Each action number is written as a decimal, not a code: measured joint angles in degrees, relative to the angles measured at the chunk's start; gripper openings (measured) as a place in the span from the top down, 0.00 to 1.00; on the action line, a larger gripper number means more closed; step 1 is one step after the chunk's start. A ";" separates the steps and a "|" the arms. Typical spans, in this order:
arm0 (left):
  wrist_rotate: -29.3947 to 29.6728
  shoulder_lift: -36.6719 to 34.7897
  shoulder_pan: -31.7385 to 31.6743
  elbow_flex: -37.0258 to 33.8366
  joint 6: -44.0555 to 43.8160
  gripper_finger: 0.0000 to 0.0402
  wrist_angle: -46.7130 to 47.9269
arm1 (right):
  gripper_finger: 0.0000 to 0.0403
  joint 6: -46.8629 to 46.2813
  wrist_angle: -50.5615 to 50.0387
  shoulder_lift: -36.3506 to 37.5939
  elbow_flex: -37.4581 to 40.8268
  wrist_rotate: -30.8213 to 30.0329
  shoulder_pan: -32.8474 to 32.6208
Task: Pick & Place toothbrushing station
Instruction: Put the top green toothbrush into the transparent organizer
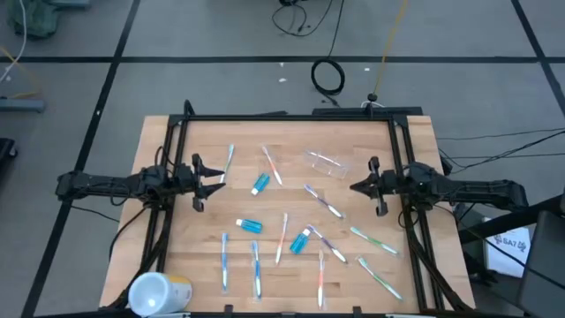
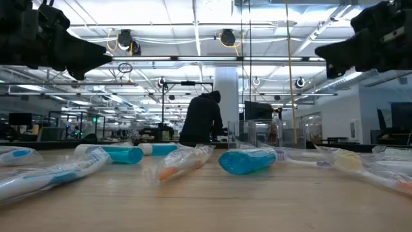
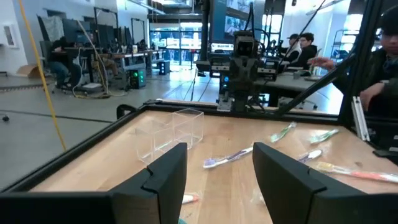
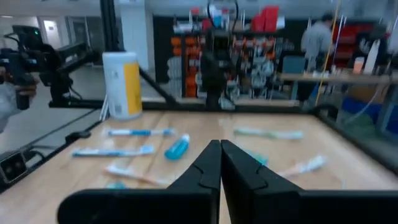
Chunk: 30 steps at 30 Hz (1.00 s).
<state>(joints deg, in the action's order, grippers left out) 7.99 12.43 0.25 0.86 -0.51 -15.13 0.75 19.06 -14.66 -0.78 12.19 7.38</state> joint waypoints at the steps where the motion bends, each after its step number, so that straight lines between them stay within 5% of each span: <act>1: 0.00 0.00 0.00 0.00 -0.06 0.54 -0.36 | 1.00 1.42 1.42 0.00 0.00 -0.03 0.00; 10: 0.26 0.00 0.00 0.02 -6.31 0.54 -1.64 | 1.00 21.19 9.11 0.02 0.00 -9.60 0.07; 14: 6.26 0.00 0.00 0.02 -7.91 0.54 -1.66 | 1.00 26.40 9.54 0.02 0.00 -16.96 0.07; 22: 26.03 0.00 -1.19 0.54 -5.58 0.54 -1.69 | 1.00 25.86 10.40 -0.13 0.00 -19.69 0.15; 30: 24.08 2.22 -3.97 9.15 -15.59 0.54 3.94 | 0.95 20.19 14.47 -0.13 0.00 -19.53 0.13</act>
<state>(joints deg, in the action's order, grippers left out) 32.06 14.65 -3.71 10.02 -16.10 -11.20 20.94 33.53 -14.79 -0.78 -7.35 7.51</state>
